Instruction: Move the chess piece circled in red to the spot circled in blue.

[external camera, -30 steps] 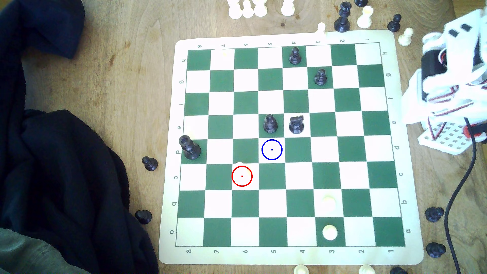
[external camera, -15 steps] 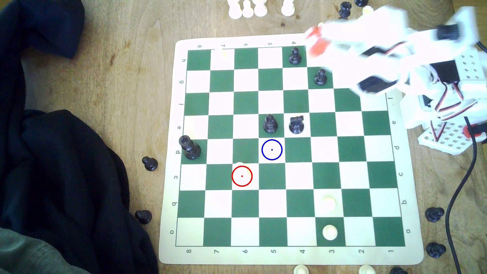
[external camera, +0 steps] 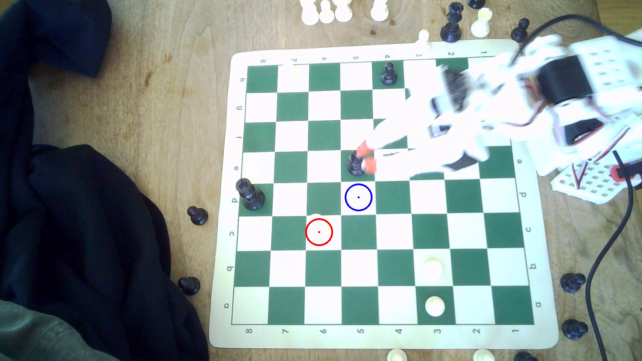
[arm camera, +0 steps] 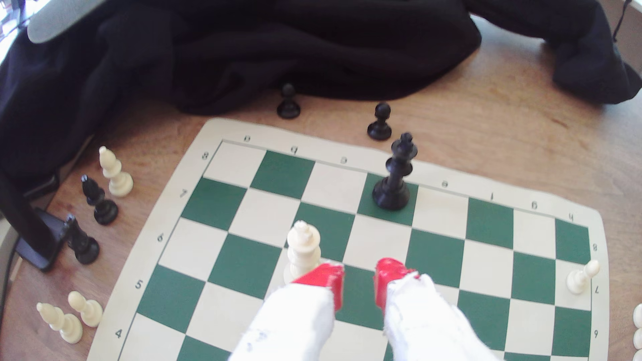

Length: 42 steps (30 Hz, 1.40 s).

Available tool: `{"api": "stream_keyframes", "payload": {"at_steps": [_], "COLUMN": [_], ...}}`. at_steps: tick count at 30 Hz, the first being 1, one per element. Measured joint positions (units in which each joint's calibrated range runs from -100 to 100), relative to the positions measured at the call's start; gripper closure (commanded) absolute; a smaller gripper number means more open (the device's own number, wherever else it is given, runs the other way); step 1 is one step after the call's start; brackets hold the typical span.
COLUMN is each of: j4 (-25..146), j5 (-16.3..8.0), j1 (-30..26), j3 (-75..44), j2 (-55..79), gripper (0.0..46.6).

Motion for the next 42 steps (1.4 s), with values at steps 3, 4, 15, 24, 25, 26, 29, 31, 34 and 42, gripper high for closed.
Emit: {"api": "stream_keyframes", "payload": {"at_steps": [3, 4, 15, 24, 25, 26, 29, 31, 34, 42], "j4": [0.0, 0.0, 5.3, 4.5, 4.3, 4.3, 4.3, 3.7, 2.9, 1.0], "j5": [0.0, 0.0, -1.3, -2.6, -2.6, -2.6, -2.4, -1.9, -1.5, -1.2], "j1": [0.1, 0.1, -1.7, -4.4, -4.3, -4.2, -4.1, -3.4, -3.0, -3.8], "j3": [-4.0, -4.7, -12.9, -21.0, -22.8, -23.2, -25.4, -26.4, -27.7, -29.6], "j2": [9.5, 11.5, 25.9, 39.0, 41.1, 41.6, 44.1, 46.0, 47.3, 48.4], "gripper": [35.2, 34.5, 32.8, 31.8, 31.7, 31.7, 31.6, 31.6, 31.5, 31.6]}}
